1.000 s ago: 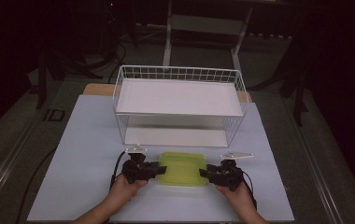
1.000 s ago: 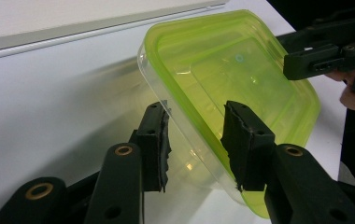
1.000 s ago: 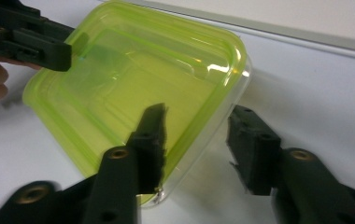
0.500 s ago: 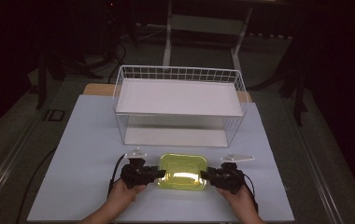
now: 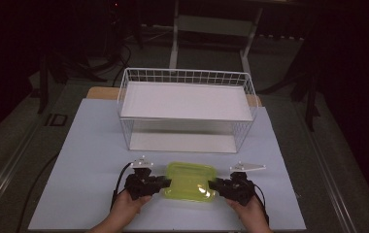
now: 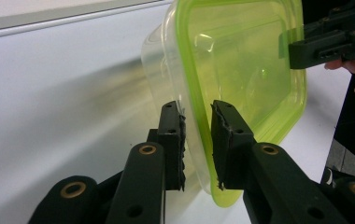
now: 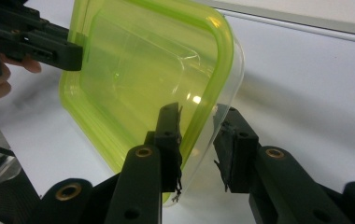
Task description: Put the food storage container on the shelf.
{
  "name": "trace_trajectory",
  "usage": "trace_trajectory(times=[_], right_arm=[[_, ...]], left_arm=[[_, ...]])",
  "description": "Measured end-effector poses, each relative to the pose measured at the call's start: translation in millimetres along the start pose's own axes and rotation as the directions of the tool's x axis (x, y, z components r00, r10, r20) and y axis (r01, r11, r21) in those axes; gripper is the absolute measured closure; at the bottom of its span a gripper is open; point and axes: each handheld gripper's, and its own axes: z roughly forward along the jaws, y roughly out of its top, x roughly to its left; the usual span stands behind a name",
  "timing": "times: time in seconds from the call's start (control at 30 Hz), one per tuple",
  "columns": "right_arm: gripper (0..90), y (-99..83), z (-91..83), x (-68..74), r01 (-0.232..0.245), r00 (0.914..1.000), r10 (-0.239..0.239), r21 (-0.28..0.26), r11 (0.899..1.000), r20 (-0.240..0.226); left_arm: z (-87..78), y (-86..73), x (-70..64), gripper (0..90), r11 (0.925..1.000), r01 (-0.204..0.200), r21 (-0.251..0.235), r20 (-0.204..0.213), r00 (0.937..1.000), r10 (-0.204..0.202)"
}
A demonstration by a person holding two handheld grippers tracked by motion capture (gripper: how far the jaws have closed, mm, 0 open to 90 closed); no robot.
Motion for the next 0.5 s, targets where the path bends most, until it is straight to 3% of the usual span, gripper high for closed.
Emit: trace_trajectory(times=[0.1,0.17,0.27,0.4,0.5], right_arm=[[73.7,-0.2,-0.6,2.5,0.000,1.0000,0.000,0.002,1.000,0.008],[77.0,0.5,-1.1,3.1,-0.015,0.9998,0.015,0.000,1.000,0.014],[77.4,1.9,-1.3,2.2,-0.019,0.9998,0.019,-0.001,1.000,0.004],[77.9,9.8,-4.1,4.1,-0.018,0.9998,0.018,-0.035,0.999,0.006],[78.2,25.8,-9.6,4.5,-0.010,0.9999,0.010,-0.087,0.996,0.006]], left_arm=[[-2.1,-1.7,-0.4,78.1,0.9993,0.036,-0.004,0.009,0.9993,-0.036],[-4.9,-2.0,-3.4,80.5,0.9995,0.023,-0.020,-0.012,0.9997,-0.023],[-7.4,0.3,-3.3,80.6,0.9994,0.028,-0.022,-0.009,0.9996,-0.028],[-12.7,7.4,-2.3,80.6,0.9982,0.034,-0.049,-0.008,0.9994,-0.034],[-19.5,20.0,-0.8,80.6,0.9957,0.035,-0.086,-0.004,0.9994,-0.036]])
